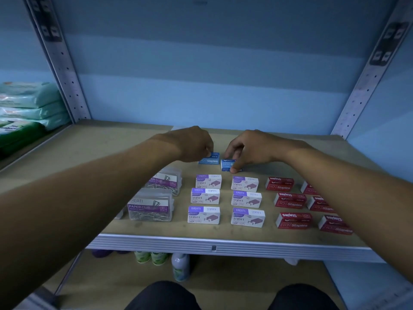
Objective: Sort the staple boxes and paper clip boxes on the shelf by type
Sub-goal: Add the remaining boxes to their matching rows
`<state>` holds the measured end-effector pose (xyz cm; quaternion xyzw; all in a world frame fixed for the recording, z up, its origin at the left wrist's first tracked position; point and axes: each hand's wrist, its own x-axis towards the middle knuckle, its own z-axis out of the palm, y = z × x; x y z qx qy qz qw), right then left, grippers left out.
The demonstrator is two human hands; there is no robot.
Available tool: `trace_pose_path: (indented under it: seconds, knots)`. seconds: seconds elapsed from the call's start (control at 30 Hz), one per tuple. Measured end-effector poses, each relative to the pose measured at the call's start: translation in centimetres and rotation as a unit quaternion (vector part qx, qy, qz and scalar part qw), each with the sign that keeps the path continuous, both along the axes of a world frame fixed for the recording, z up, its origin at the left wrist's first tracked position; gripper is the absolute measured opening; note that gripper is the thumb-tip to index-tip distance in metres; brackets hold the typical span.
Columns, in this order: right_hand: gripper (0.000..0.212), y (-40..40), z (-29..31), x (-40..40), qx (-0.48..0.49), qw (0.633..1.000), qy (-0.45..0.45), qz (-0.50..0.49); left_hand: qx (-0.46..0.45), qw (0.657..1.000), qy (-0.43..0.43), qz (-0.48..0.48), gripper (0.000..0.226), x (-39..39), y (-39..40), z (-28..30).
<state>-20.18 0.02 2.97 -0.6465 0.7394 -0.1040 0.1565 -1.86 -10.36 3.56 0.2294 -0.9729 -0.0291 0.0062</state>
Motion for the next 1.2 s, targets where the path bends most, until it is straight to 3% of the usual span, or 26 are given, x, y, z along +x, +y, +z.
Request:
trace_pose_path:
  seconds: [0.4, 0.97, 1.2]
  knots:
    - [0.016, 1.1, 0.3, -1.4, -0.026, 1.000, 0.008, -0.005, 0.005, 0.999, 0.043, 0.014, 0.025, -1.7, 1.7, -0.1]
    - [0.017, 12.6, 4.6, -8.4, -0.029, 0.991, 0.015, -0.127, 0.000, 0.996, 0.081, -0.048, 0.024, -9.6, 9.4, 4.0]
    - [0.016, 18.1, 5.6, -11.0, -0.016, 0.983, 0.063, -0.170, 0.020, 0.992, 0.084, -0.088, 0.025, -14.4, 14.5, 3.8]
